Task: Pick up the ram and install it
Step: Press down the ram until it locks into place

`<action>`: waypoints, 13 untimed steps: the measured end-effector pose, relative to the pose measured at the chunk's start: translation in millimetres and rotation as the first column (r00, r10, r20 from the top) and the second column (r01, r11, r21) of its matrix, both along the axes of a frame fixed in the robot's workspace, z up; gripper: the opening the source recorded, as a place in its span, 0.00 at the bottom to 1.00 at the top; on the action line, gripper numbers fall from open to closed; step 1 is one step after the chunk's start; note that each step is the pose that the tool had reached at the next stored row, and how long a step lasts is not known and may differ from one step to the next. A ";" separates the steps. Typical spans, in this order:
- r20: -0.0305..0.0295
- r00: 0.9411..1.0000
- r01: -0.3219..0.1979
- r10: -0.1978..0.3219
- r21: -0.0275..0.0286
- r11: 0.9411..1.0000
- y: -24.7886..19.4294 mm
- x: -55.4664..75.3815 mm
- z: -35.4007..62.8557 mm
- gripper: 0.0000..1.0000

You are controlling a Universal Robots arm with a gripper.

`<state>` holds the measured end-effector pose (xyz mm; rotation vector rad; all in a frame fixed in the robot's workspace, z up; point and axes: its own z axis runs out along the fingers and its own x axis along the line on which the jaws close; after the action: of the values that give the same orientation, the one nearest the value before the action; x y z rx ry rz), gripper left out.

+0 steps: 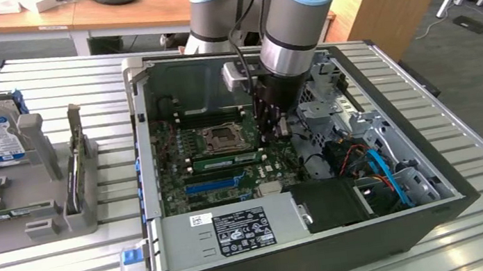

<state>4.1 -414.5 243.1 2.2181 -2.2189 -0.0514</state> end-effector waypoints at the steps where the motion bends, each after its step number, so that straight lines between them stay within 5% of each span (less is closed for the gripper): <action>1: 0.000 1.000 0.000 0.000 0.000 1.000 0.0 0.0 0.0 0.11; 13: 0.000 1.000 0.000 0.000 0.000 1.000 0.0 -0.1 -6.2 0.11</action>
<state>4.0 -414.5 237.0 2.2179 -2.2189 -0.0514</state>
